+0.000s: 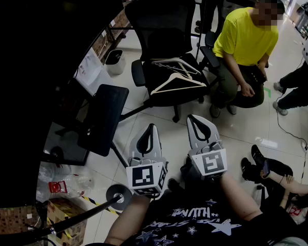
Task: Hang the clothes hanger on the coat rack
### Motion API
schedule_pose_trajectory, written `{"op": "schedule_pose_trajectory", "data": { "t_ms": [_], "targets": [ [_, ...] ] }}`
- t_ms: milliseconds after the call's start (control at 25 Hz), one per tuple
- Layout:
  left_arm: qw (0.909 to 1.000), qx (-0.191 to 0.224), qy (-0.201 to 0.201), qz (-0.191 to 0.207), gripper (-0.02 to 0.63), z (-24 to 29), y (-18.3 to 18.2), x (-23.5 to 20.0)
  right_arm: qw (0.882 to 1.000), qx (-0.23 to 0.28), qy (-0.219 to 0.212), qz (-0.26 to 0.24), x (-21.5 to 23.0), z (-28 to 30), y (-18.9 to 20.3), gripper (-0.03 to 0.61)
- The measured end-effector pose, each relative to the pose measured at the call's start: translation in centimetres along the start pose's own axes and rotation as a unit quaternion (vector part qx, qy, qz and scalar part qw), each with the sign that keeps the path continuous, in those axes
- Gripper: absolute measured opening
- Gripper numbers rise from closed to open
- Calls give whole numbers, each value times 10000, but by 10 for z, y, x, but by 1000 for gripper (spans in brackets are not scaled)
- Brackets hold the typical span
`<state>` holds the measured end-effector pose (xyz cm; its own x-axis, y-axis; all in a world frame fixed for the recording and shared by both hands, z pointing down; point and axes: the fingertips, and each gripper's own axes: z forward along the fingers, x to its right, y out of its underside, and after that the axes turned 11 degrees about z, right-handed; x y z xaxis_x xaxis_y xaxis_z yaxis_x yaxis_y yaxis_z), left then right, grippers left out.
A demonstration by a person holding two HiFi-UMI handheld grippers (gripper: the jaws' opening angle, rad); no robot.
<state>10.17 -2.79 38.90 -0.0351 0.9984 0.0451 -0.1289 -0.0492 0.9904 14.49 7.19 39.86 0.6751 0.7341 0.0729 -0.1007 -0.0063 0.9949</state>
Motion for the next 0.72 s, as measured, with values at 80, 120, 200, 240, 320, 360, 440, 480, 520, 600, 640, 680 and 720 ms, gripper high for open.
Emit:
{"op": "schedule_pose_trajectory", "data": {
  "t_ms": [80, 120, 200, 240, 320, 360, 440, 480, 520, 600, 640, 680, 720],
  "targets": [
    [10000, 13, -20, 20, 5, 7, 5, -8, 10000, 16, 45, 58, 5, 11, 4, 8],
    [10000, 15, -31, 36, 5, 11, 7, -12, 9999, 20, 58, 83, 9, 16, 7, 8],
    [9999, 16, -61, 99, 5, 22, 10, -18, 9999, 11, 56, 128, 19, 30, 13, 8],
    [9999, 21, -79, 140, 5, 29, 11, -21, 9999, -4, 47, 153, 26, 38, 16, 8],
    [9997, 13, -149, 201, 5, 47, 15, -27, 9998, -53, 36, 208, 42, 58, 23, 8],
    [9995, -17, -219, 208, 5, 57, 14, -31, 9997, -79, 37, 232, 51, 69, 25, 8],
    [9992, -81, -341, 204, 5, 79, 14, -38, 9996, -110, 46, 265, 70, 92, 29, 8],
    [9990, -98, -375, 202, 5, 90, 15, -41, 9996, -112, 52, 269, 80, 103, 30, 8],
    [9990, -104, -391, 201, 5, 101, 16, -43, 9996, -115, 61, 267, 89, 114, 31, 8],
    [9990, -97, -394, 202, 5, 125, 17, -45, 9995, -139, 88, 271, 108, 137, 33, 8],
    [9990, -102, -387, 199, 5, 137, 18, -47, 9994, -158, 99, 279, 118, 148, 34, 8],
    [9990, -120, -373, 190, 5, 150, 19, -47, 9994, -188, 107, 284, 128, 159, 36, 8],
    [9991, -151, -354, 181, 5, 163, 21, -48, 9993, -232, 110, 281, 138, 169, 38, 8]
  ]
}}
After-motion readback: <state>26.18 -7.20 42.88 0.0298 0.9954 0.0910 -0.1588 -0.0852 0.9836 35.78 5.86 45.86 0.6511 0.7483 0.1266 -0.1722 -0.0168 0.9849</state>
